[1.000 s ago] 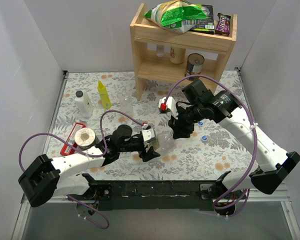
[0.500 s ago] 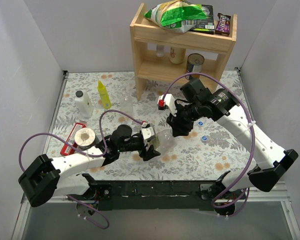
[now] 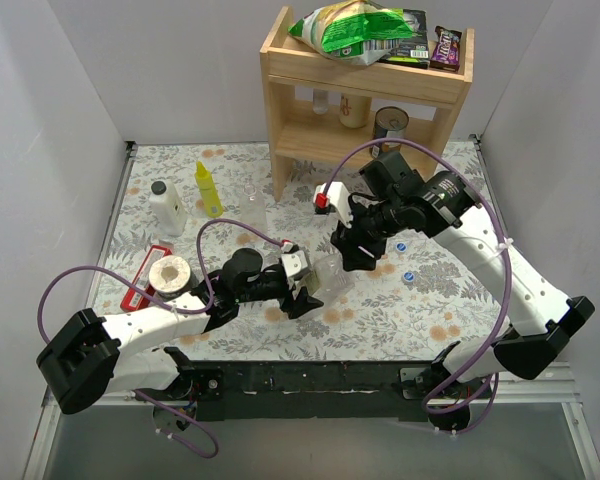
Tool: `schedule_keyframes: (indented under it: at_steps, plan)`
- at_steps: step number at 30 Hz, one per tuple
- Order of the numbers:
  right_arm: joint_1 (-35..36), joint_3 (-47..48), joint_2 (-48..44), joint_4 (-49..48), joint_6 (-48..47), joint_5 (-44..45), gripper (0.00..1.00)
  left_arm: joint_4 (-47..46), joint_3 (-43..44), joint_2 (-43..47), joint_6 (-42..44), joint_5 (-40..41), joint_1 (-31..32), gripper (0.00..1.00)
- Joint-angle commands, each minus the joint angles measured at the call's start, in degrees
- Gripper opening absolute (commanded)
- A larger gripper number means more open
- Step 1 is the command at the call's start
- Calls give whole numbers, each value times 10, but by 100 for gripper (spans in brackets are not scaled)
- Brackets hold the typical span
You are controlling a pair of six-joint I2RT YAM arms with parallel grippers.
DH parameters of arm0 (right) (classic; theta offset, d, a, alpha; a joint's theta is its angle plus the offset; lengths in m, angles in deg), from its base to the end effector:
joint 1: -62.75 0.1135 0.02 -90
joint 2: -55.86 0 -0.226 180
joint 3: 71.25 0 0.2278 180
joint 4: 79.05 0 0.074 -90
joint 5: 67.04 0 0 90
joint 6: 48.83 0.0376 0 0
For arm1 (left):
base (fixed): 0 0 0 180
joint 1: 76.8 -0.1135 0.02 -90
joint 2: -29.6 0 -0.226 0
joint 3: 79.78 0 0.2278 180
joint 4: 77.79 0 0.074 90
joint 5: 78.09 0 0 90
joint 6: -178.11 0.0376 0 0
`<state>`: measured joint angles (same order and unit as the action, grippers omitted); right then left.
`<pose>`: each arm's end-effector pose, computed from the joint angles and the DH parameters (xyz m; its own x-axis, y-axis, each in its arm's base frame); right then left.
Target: Screw on the bottle caps
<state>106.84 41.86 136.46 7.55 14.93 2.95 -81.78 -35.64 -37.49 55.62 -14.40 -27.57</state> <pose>0.1629 0.1758 0.3703 -0.1690 -0.7421 -0.6486 -0.9729 0.2309 -0.0107 0.1465 -0.1954 0.1979 -0.6907 0.0636 -0.7204 0.6896 0.3582 -0.6295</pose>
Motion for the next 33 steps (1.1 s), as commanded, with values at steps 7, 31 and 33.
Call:
schedule_keyframes:
  at_steps: [7, 31, 33]
  plan:
    - [6, 57, -15, 31, 1, -11, 93, -24, 4, 5, -10, 1, -3, 0]
    - [12, -90, -120, -81, -243, -131, 95, 10, 10, 19, 30, -75, -8, 0]
    - [13, -83, -110, -66, -248, -139, 94, 6, 11, 20, 29, -74, -8, 0]
